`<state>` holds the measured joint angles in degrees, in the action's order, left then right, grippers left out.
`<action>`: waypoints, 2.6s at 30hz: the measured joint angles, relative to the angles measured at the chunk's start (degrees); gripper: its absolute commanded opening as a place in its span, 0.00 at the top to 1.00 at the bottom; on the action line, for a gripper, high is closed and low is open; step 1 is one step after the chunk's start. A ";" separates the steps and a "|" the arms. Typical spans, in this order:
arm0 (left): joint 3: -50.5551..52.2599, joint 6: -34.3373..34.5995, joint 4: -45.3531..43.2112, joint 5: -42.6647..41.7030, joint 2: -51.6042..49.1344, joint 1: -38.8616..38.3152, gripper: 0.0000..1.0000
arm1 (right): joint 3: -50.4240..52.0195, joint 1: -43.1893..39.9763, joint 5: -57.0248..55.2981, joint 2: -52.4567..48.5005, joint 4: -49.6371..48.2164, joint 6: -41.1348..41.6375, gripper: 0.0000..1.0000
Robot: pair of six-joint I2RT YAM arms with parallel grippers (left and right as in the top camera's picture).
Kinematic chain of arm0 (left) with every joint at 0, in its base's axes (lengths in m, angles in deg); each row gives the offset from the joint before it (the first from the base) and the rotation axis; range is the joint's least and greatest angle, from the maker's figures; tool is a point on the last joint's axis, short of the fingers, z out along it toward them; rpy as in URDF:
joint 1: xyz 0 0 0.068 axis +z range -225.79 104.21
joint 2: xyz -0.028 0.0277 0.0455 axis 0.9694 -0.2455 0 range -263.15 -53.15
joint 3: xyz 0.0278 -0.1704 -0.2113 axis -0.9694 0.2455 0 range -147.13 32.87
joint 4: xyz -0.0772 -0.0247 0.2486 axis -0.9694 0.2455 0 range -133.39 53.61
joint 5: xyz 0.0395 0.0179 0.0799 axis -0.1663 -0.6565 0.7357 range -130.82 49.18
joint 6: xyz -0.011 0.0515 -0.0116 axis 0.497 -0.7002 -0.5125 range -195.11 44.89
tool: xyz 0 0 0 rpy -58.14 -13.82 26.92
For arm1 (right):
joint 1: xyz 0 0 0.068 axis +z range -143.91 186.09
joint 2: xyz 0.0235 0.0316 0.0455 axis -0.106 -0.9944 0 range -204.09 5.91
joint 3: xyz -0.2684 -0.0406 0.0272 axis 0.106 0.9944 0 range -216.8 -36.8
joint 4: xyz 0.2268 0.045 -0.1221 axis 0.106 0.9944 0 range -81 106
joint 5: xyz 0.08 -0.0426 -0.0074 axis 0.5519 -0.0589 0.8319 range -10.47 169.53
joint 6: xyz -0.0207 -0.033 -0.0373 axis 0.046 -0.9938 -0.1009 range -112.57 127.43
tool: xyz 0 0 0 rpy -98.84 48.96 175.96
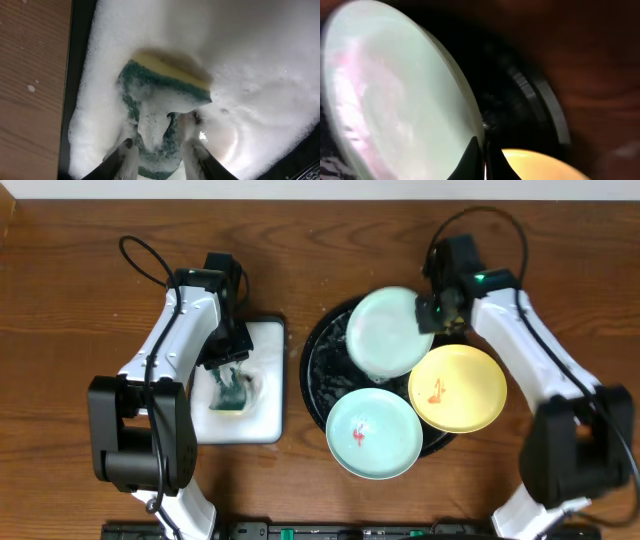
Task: Clean dirty plates on tray and stack at the side
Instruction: 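Return the sponge with the left gripper to the white tray, then grip the back pale green plate rim with the right gripper and lift it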
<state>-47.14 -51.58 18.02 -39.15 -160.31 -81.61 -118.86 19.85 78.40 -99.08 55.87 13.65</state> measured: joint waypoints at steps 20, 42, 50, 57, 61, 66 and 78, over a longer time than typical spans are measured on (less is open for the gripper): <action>0.00 0.00 0.00 -0.04 0.00 0.00 0.39 | -1.22 18.25 -37.00 5.09 -0.46 -18.99 0.99; 0.00 0.02 0.02 -0.02 0.00 0.00 0.30 | -1.22 27.61 -50.40 5.09 -0.68 -31.82 0.99; 0.00 0.02 0.00 -0.02 0.00 0.00 0.30 | -1.22 27.61 -51.08 5.09 -0.70 -33.88 0.99; 0.00 0.04 0.00 -0.04 0.00 0.00 0.24 | -1.22 27.63 -51.23 5.09 -0.90 -34.88 0.99; 0.00 0.11 0.00 -0.02 0.00 0.00 0.23 | -1.22 27.69 -51.39 5.09 -1.03 -36.79 0.99; 0.00 0.13 0.00 -0.04 0.00 0.00 0.22 | -1.22 29.14 -51.41 5.09 -1.11 -43.47 0.99; 0.00 0.22 0.00 -0.04 0.00 0.00 0.15 | -1.22 30.10 -51.43 5.09 -2.75 -61.46 0.99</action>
<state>-47.14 -51.36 18.02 -39.19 -160.31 -81.61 -120.09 49.94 26.98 -93.99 53.11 -47.81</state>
